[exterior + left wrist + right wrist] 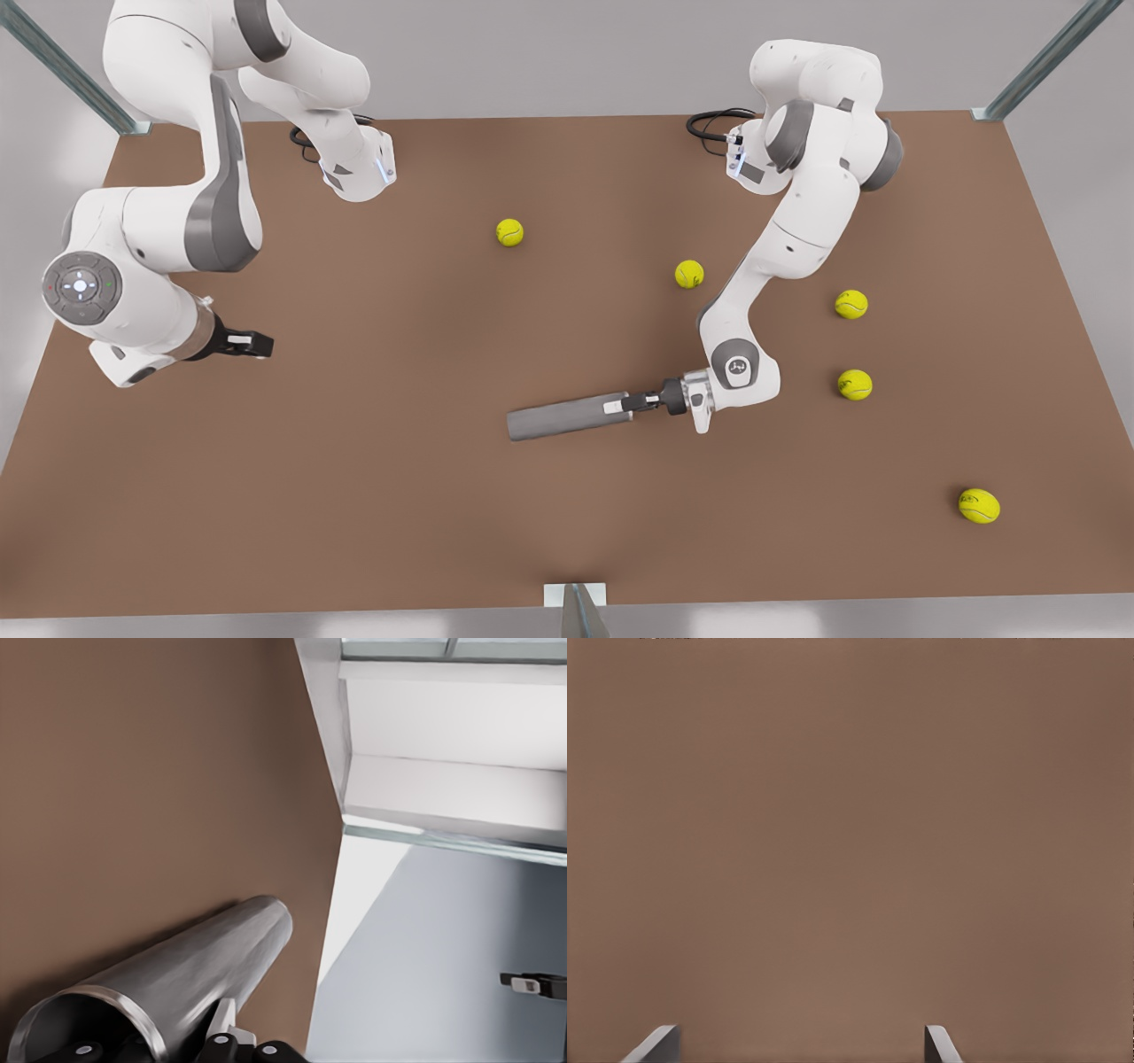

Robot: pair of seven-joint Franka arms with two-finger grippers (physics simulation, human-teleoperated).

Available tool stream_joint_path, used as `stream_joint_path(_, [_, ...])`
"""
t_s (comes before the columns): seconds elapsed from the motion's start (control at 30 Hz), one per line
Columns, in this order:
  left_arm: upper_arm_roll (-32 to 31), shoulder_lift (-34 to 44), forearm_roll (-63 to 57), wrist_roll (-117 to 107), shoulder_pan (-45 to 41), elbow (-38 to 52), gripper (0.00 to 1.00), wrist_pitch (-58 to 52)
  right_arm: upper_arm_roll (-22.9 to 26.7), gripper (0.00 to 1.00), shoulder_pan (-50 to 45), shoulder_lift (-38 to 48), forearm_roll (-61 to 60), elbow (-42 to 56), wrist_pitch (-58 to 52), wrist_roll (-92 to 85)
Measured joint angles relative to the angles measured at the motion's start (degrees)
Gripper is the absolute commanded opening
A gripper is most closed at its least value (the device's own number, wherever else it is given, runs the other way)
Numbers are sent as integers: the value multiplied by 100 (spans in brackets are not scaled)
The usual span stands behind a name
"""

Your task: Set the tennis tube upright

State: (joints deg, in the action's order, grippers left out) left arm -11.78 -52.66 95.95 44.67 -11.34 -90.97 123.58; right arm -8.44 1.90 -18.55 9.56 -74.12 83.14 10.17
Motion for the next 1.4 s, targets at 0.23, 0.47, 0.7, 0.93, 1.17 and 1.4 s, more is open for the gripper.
stream_joint_path(0.23, [35, 270, -136, -47, 0, -214, 26, 1, 10, 100, 294, -1, 7, 102, 9, -25])
stream_joint_path(0.47, [41, 541, -462, -769, 8, -273, 21, -7, 1, 100, 265, -17, -24, 135, 18, -15])
stream_joint_path(0.7, [112, 874, -885, -1134, 18, -429, 21, -111, 1, 100, 246, -27, -48, 135, 18, -15])
stream_joint_path(0.93, [208, 1166, -1274, -1762, 28, -502, 21, -104, -8, 100, 233, -36, -43, 131, 26, -6])
stream_joint_path(1.17, [297, 1315, -1878, -2175, 28, -492, 21, -112, -17, 100, 254, -35, -54, 134, 35, -15])
stream_joint_path(1.4, [355, 1500, -2300, -2624, 56, -492, 21, -185, -26, 100, 223, -36, -62, 126, 35, -6])
